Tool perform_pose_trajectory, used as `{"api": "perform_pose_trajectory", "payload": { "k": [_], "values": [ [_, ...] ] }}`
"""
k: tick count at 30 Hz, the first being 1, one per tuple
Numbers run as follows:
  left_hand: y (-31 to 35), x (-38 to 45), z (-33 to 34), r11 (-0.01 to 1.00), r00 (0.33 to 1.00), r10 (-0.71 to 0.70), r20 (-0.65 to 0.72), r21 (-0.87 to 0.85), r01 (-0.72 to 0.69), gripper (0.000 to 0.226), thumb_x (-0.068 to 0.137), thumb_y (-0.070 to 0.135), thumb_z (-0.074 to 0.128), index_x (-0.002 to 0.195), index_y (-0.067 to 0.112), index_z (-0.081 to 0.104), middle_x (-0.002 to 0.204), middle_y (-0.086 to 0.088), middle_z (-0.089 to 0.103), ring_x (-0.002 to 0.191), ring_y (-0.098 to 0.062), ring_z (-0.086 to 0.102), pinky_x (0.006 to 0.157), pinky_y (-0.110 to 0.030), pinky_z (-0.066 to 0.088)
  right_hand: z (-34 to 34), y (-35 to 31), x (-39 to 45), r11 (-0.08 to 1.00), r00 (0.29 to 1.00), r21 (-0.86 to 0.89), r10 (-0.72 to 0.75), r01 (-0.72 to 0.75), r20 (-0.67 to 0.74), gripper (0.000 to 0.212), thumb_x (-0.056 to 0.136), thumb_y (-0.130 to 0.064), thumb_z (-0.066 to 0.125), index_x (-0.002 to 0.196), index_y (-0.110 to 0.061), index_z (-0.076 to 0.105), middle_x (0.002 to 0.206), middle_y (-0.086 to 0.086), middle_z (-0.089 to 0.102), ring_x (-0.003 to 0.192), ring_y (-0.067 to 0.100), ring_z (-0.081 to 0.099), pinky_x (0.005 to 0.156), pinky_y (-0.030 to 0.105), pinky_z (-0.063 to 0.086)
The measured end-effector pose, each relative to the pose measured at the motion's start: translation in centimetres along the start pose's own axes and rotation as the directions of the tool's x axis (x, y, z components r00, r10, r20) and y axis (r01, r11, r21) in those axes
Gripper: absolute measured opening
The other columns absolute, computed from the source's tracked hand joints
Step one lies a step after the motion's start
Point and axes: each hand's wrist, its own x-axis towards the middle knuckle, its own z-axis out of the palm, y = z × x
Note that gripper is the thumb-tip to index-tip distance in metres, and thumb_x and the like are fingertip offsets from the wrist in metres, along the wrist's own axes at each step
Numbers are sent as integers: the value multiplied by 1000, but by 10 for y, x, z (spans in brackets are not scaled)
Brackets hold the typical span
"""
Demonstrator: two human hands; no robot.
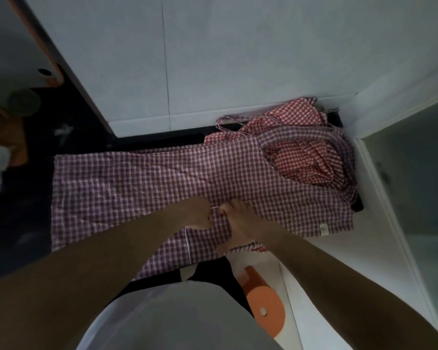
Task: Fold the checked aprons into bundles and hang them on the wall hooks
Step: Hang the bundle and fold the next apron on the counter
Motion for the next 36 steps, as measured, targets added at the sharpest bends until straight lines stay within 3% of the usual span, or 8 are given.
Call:
{"api": "perform_pose_trajectory", "payload": {
  "k": [6,10,13,17,20,24,30,36],
  "values": [
    [-7,28,35,998,999,32,-37,47,-30,32,102,25,50,124,4,56,131,-10,59,116,-24,57,99,-28,46,44,24,-8,989,973,-61,-142,133,-184,125,55,-68,84,153,-27,18,150,2,15,141,25,16,117,47,22],
    [-7,33,46,999,997,50,-64,-9,-51,33,97,28,57,123,7,57,123,-8,61,113,-26,59,99,-37,49,63,31,-13,980,932,-77,-198,183,-305,106,65,-55,82,151,-24,29,147,3,25,137,26,30,110,50,38],
    [-13,46,49,996,973,-9,-229,-87,-11,30,97,29,53,121,12,56,120,-8,63,104,-25,61,91,-39,54,50,24,-18,985,955,24,-157,169,-251,94,79,-67,66,154,-25,28,153,-1,19,141,22,22,113,46,33],
    [-55,66,25,979,783,-189,-592,-52,197,60,87,13,65,141,15,38,141,-10,44,129,-29,44,111,-45,39,19,18,-13,991,986,82,-95,107,-136,66,95,-60,50,149,-25,39,154,-2,22,141,19,27,113,42,34],
    [-104,84,-4,969,768,-158,-620,52,242,72,88,9,65,149,10,27,151,-13,33,141,-32,30,119,-49,24,13,14,-2,993,986,51,-103,110,-133,43,98,-41,54,136,-23,48,147,0,33,135,19,34,110,41,37],
    [-128,101,-25,975,789,-128,-602,71,212,63,94,11,59,150,9,30,143,-15,41,132,-33,38,112,-50,29,12,13,10,994,981,21,-103,108,-163,28,97,-36,56,120,-21,49,125,-1,41,108,14,41,99,42,44],
    [-119,105,-40,951,798,-149,-584,136,278,33,92,22,64,123,11,58,122,-15,49,118,-32,42,103,-45,36,5,13,17,993,980,0,-115,117,-162,24,95,-33,60,113,-20,50,110,-6,36,96,12,38,90,35,40],
    [-115,76,-43,999,759,-8,-651,27,34,13,86,17,64,93,8,58,95,-11,57,92,-31,56,78,-41,50,3,6,23,994,985,88,-45,60,-164,18,93,-36,61,98,-25,47,109,-7,38,102,15,44,97,42,42]
  ]
}}
